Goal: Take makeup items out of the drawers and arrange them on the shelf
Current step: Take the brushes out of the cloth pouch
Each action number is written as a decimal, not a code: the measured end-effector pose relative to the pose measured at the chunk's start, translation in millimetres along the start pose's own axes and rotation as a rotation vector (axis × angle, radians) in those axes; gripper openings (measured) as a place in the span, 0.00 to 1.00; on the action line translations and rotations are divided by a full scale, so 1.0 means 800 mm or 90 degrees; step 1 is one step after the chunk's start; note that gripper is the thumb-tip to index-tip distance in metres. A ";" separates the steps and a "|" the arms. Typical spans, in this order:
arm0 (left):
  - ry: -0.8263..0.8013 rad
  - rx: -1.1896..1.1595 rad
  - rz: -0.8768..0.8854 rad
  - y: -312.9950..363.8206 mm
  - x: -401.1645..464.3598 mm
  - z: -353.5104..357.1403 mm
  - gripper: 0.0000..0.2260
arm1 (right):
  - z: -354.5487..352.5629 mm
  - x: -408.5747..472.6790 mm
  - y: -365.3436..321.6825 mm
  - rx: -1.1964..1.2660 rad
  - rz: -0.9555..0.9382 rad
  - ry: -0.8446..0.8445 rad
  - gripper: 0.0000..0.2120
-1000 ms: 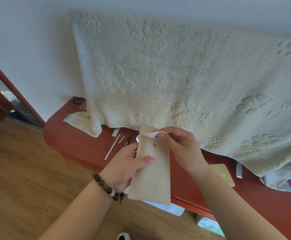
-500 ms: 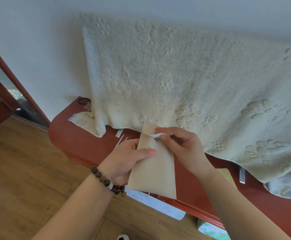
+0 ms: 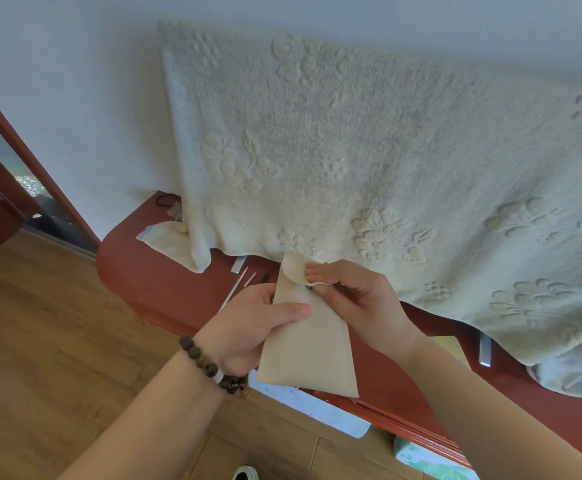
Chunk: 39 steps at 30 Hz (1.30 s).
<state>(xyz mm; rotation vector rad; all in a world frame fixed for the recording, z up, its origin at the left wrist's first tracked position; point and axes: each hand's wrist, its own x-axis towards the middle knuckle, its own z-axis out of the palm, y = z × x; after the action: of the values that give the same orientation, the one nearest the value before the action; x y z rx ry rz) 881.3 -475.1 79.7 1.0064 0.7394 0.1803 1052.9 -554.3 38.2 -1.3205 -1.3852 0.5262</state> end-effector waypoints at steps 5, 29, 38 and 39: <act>-0.014 0.007 0.013 0.004 0.003 0.000 0.15 | -0.001 -0.001 -0.002 -0.018 -0.003 0.011 0.04; -0.069 0.023 0.022 -0.073 0.070 0.024 0.16 | -0.028 -0.097 0.028 -0.334 0.136 -0.069 0.24; -0.081 0.022 0.000 -0.106 0.096 0.043 0.16 | -0.007 -0.134 0.036 -0.206 0.352 0.134 0.29; -0.072 0.063 0.015 -0.108 0.100 0.046 0.14 | -0.008 -0.135 0.039 -0.171 0.376 0.162 0.29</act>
<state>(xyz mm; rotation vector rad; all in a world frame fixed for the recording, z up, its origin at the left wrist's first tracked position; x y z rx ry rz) 947.9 -510.7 -17.5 1.1104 0.6379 0.1066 1048.2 -644.1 -29.2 -1.9601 -0.8630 0.5451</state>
